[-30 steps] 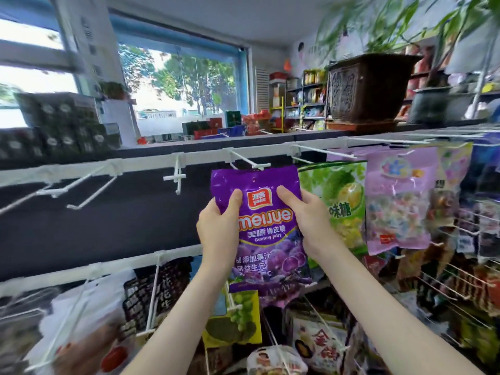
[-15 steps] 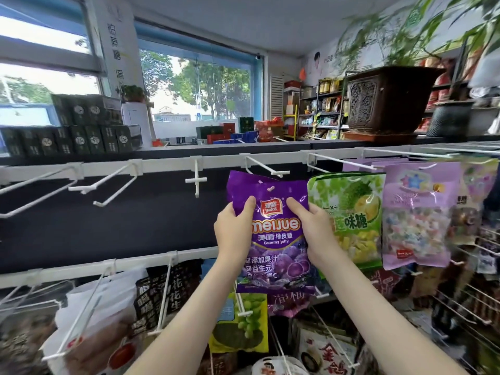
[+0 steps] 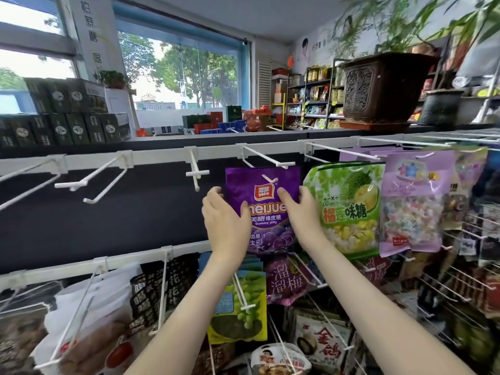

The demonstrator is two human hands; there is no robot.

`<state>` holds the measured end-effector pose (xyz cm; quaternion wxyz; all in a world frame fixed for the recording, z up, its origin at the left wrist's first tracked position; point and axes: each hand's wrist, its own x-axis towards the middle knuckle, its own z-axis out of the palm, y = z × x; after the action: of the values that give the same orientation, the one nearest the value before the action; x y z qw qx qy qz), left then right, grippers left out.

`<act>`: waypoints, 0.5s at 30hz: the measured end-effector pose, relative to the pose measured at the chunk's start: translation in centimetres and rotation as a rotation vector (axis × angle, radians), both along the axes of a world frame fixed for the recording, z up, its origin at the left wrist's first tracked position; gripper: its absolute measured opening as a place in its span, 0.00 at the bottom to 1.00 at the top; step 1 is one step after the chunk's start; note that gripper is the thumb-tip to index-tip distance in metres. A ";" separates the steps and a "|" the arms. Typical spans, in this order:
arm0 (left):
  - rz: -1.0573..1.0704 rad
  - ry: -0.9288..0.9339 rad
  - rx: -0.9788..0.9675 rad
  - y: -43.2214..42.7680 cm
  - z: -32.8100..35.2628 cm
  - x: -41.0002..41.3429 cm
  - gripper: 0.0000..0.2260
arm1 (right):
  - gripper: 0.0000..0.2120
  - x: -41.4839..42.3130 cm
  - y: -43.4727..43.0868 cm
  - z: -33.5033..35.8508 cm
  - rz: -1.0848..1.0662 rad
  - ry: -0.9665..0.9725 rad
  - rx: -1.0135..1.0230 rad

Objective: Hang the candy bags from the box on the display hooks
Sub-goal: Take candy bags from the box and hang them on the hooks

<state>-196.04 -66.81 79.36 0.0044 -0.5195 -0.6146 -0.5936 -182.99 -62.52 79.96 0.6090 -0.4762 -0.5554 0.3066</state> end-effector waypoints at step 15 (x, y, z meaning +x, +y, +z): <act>-0.680 0.484 0.010 -8.2 -14.2 20.2 0.18 | 0.14 19.0 -14.9 -12.2 -0.199 -0.290 -0.246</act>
<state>-175.81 -75.05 65.13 -0.0451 -0.8174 -0.3862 -0.4250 -163.97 -77.46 67.77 0.4873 -0.6385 -0.5457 0.2389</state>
